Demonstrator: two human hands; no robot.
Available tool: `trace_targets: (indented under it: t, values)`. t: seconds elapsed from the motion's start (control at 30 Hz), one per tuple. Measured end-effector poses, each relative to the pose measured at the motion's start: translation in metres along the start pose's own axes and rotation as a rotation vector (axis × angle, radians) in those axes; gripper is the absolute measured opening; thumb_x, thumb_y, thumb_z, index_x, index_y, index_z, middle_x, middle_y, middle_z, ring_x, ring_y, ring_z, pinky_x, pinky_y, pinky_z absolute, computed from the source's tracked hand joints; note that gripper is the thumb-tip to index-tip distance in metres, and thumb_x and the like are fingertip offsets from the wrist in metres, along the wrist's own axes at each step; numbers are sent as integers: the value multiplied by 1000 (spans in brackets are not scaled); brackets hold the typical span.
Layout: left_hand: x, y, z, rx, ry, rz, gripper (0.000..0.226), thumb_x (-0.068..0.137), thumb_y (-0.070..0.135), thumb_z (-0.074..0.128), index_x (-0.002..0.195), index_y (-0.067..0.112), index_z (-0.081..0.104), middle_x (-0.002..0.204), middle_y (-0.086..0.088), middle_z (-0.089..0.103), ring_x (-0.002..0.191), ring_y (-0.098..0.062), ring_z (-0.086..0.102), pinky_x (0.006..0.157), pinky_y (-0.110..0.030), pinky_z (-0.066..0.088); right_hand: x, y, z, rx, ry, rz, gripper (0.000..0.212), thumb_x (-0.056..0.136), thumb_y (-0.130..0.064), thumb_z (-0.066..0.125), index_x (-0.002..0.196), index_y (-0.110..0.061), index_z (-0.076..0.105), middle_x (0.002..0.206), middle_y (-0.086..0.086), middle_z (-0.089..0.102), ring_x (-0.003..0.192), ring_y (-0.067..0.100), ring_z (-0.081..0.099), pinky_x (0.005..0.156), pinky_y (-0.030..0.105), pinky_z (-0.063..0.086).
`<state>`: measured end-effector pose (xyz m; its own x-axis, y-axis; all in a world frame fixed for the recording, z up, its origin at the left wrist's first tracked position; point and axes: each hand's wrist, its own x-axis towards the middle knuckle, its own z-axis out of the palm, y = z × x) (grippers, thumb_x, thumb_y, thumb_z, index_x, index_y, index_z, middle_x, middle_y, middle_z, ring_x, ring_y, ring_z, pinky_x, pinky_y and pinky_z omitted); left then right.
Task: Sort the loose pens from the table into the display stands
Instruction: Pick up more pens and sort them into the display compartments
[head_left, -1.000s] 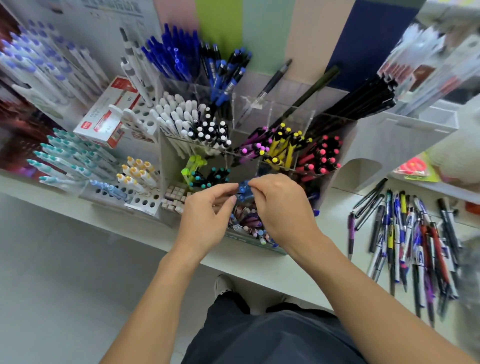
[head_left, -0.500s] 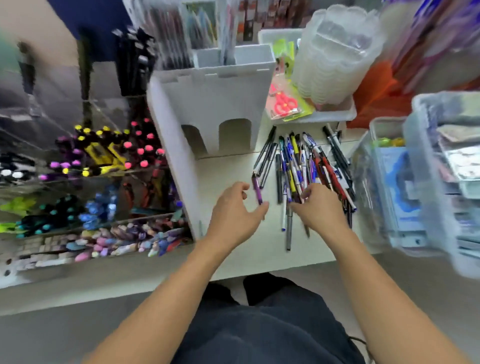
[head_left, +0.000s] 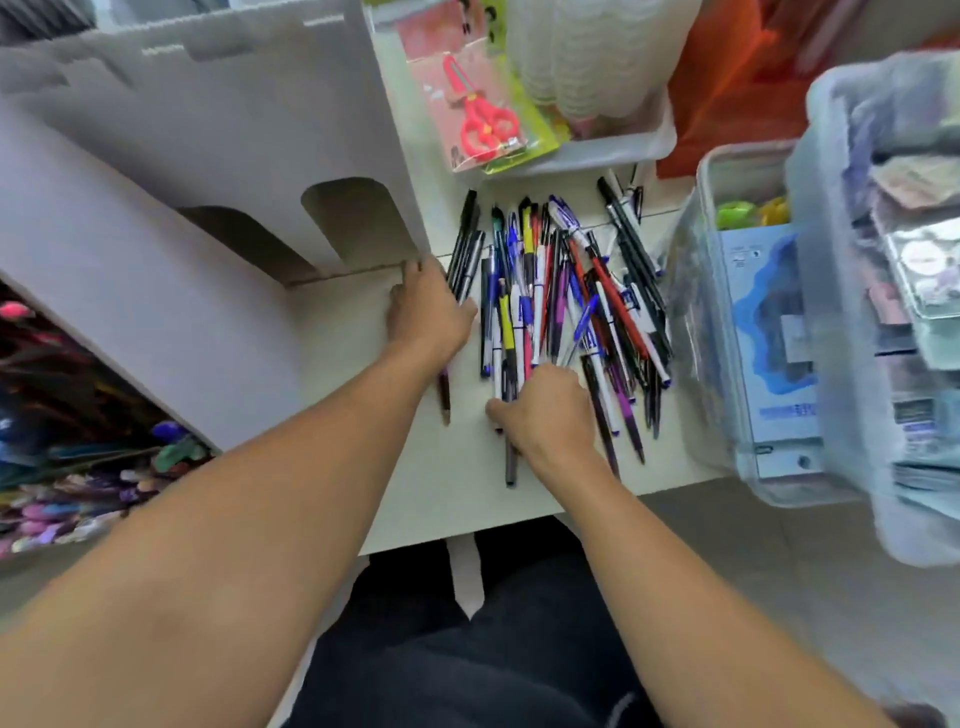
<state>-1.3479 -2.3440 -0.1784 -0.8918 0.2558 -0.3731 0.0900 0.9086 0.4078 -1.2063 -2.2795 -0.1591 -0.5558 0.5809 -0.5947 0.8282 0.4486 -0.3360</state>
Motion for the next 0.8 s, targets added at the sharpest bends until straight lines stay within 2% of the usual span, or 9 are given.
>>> trace_targets:
  t: [0.1, 0.23, 0.37, 0.43, 0.47, 0.53, 0.6, 0.67, 0.8]
  values:
    - [-3, -4, 1, 100, -26, 17, 45, 95, 23, 61, 132, 4, 45, 134, -15, 49, 119, -37, 50, 93, -43, 43, 4, -6, 3, 57, 6, -14, 39, 79, -36, 79, 69, -14, 47, 65, -2, 47, 71, 27, 58, 61, 27, 44]
    - [-14, -22, 1, 176, -61, 32, 38, 96, 13, 54, 129, -1, 43, 133, -20, 45, 119, -38, 47, 94, -39, 40, 4, -15, 12, 125, 23, -83, 38, 82, -35, 78, 71, -12, 50, 67, 1, 54, 63, 23, 59, 54, 27, 45]
    - [-24, -41, -7, 70, -140, 47, 36, 90, 15, 62, 122, 5, 50, 127, -16, 47, 116, -35, 47, 93, -36, 39, 4, -17, 14, 143, 11, -112, 41, 84, -44, 77, 76, -10, 57, 69, 4, 60, 63, 22, 61, 51, 29, 46]
    - [-32, -49, -18, 15, -183, 55, 46, 84, 22, 71, 124, 9, 53, 126, -13, 47, 117, -33, 48, 94, -35, 41, 5, -12, 2, 111, 1, -86, 50, 83, -52, 75, 67, -8, 58, 59, 4, 60, 54, 22, 59, 48, 26, 43]
    - [-38, -53, -24, 17, -180, 45, 57, 81, 27, 75, 129, 10, 51, 130, -12, 46, 120, -33, 47, 96, -36, 41, 8, -10, -5, 130, 9, -75, 53, 84, -53, 75, 66, -5, 62, 57, 6, 63, 51, 24, 62, 51, 28, 50]
    - [-53, -59, -32, 61, -147, -59, 84, 74, 40, 83, 141, 10, 42, 138, -12, 42, 126, -34, 45, 99, -40, 43, 14, -5, -19, 212, 47, -71, 52, 85, -48, 74, 72, 2, 68, 59, 12, 69, 53, 29, 69, 60, 38, 61]
    - [-66, -64, -33, 88, -169, -215, 95, 70, 45, 88, 140, 7, 37, 136, -14, 47, 123, -35, 50, 94, -40, 47, 19, -4, -28, 263, 73, -75, 44, 86, -39, 72, 74, 3, 69, 61, 14, 70, 54, 31, 71, 61, 46, 63]
    - [-77, -66, -25, 31, -203, -306, 86, 71, 36, 90, 133, 4, 39, 128, -16, 54, 115, -35, 57, 87, -38, 49, 21, -6, -29, 274, 71, -77, 40, 87, -35, 71, 73, 3, 68, 60, 14, 70, 52, 30, 71, 59, 46, 63]
    - [-83, -66, -14, -51, -109, -279, 47, 80, 15, 78, 116, 2, 50, 114, -15, 60, 91, -28, 56, 70, -33, 44, 19, -3, -21, 318, 70, -50, 37, 89, -29, 71, 63, -3, 63, 52, 12, 67, 49, 28, 70, 61, 44, 63]
